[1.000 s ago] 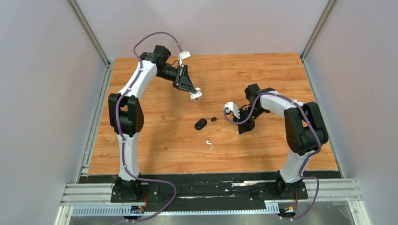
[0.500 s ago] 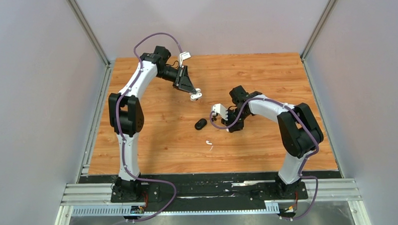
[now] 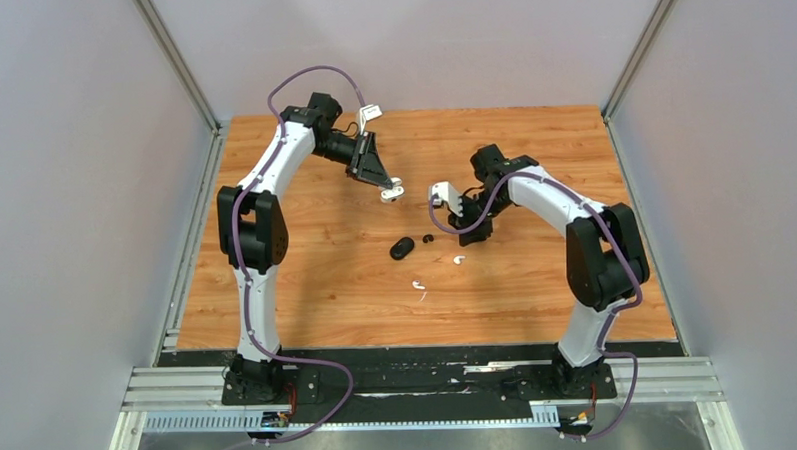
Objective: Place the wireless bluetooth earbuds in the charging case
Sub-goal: Move the earbud to the center of the board, then pick up the earbud from the center of the board.
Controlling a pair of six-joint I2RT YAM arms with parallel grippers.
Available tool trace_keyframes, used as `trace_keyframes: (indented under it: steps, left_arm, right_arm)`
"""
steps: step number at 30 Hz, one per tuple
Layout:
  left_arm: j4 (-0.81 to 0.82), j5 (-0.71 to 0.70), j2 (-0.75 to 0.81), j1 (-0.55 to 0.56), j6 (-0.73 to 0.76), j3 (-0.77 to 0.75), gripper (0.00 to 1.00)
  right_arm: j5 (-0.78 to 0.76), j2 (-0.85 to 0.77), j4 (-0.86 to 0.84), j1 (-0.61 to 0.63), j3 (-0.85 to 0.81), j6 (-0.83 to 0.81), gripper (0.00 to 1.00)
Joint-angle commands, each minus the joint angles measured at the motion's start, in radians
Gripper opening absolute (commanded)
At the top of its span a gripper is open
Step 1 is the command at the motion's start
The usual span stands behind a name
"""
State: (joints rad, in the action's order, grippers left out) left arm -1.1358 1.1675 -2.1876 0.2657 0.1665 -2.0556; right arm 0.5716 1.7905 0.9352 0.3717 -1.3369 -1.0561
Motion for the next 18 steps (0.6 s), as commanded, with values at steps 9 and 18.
trace_keyframes:
  steps: [9, 18]
  left_arm:
    - [-0.069, 0.001, 0.081, -0.014, 0.072, -0.014, 0.00]
    - [-0.081, -0.011, 0.100, -0.019, 0.086, 0.015, 0.00]
  right_arm:
    - [0.048, 0.138, 0.030, 0.016, -0.083, -0.216, 0.19]
    - [0.113, 0.151, 0.022, 0.019, -0.108, -0.119, 0.19]
